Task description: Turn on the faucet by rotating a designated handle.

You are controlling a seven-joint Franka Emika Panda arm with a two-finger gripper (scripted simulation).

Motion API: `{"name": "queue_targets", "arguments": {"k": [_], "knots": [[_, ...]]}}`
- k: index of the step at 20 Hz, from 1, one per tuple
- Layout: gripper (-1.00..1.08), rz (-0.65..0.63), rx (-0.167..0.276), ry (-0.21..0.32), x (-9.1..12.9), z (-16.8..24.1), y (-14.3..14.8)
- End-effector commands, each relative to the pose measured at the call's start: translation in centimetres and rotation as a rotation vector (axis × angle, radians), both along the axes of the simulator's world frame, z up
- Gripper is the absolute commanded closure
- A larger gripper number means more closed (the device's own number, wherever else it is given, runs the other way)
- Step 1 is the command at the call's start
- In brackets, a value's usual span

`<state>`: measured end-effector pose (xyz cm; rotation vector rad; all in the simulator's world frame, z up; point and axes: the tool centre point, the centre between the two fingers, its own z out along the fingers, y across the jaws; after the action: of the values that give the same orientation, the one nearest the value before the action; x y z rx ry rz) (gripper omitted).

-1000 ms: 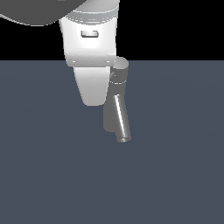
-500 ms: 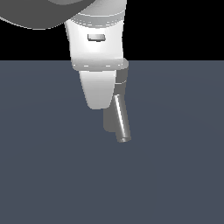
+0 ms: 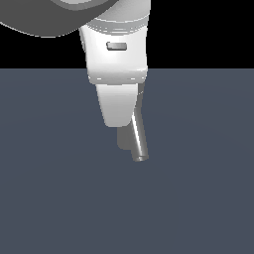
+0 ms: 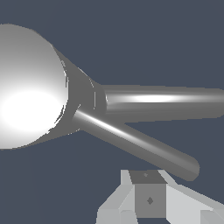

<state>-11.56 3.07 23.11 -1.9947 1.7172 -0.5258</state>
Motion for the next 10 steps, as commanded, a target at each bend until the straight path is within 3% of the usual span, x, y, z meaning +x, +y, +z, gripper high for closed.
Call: {"name": "queue_targets", "arguments": {"k": [1,10], "knots": [[1.08,-0.013,0.0,0.008,-0.38,-0.45,-0.73],[1.08,-0.014,0.0,0.008,-0.87,-0.83,-1.33]]}}
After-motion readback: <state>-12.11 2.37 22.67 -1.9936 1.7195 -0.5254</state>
